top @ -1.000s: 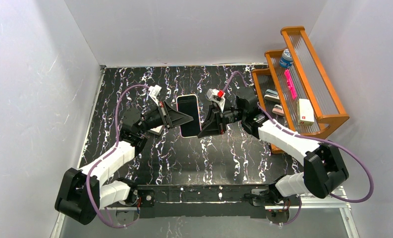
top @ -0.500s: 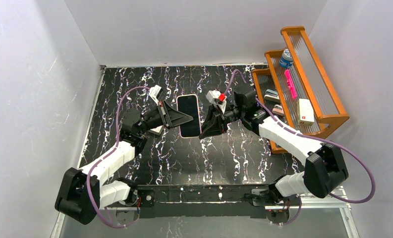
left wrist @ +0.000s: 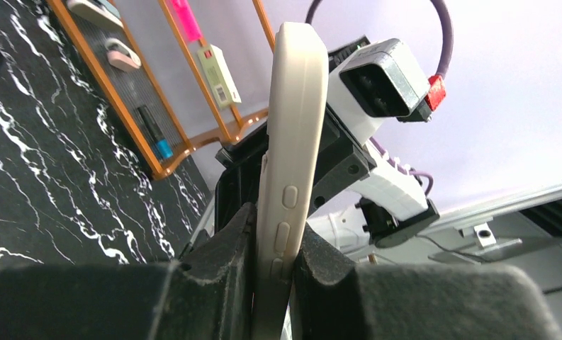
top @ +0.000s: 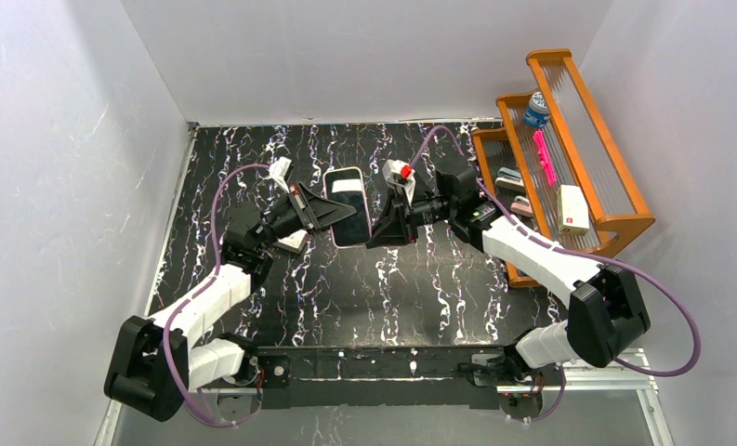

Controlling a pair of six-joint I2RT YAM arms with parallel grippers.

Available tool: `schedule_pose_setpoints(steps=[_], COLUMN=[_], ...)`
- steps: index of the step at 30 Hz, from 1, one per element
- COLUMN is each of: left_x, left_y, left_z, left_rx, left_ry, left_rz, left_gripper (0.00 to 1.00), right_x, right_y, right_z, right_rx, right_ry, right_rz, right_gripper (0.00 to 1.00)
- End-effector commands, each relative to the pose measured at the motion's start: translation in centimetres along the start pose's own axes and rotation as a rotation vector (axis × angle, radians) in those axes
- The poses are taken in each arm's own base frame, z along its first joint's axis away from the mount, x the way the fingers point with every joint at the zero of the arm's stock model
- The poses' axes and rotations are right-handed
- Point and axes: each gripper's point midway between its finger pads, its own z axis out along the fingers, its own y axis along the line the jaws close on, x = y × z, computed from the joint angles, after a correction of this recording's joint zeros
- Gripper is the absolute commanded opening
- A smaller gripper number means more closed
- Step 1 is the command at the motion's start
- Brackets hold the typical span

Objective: Take the phone out of the phone case
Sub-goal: Remove the phone case from the phone.

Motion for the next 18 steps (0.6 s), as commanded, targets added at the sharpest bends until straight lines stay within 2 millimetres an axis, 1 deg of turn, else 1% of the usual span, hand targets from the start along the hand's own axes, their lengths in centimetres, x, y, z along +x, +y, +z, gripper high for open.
schedule_pose_setpoints(steps=[1,6,10,12,13,18], left_x=[1.9,2.5,3.1,2.9,2.6,0.5], left_y=[-1.0,-1.8,-1.7,-1.6,-1.5,-0.9], left_z=[-0.1,0.3,1.0,1.0,1.0,0.5], left_rx=[0.013,0.034,0.033,0.034,0.035,0.012], left_ry=[0.051,0.054,0.049,0.023,-0.004,-0.163], left_rz=[-0.075,-0.079,-0.088,-0.082,-0.075,-0.029], left_gripper=[0.00,0.00,0.00,0.00,0.00,0.00], right_x=[-6.6,-6.1,-5.3,-5.0,-5.0,-4.2], right_y=[-6.4,-9.3,-11.6,-11.9,-11.8,-10.2], right_z=[-0.5,-1.8,-2.8,-3.1,-3.2,-3.6], right_rx=[0.352,0.532,0.683,0.714,0.718,0.707], right_ry=[-0.139,-0.148,-0.152,-0.169,-0.182,-0.280], right_rz=[-0.152,-0.114,-0.039,-0.014,-0.001,0.110], right_gripper=[0.01,0.01,0.01,0.01,0.01,0.01])
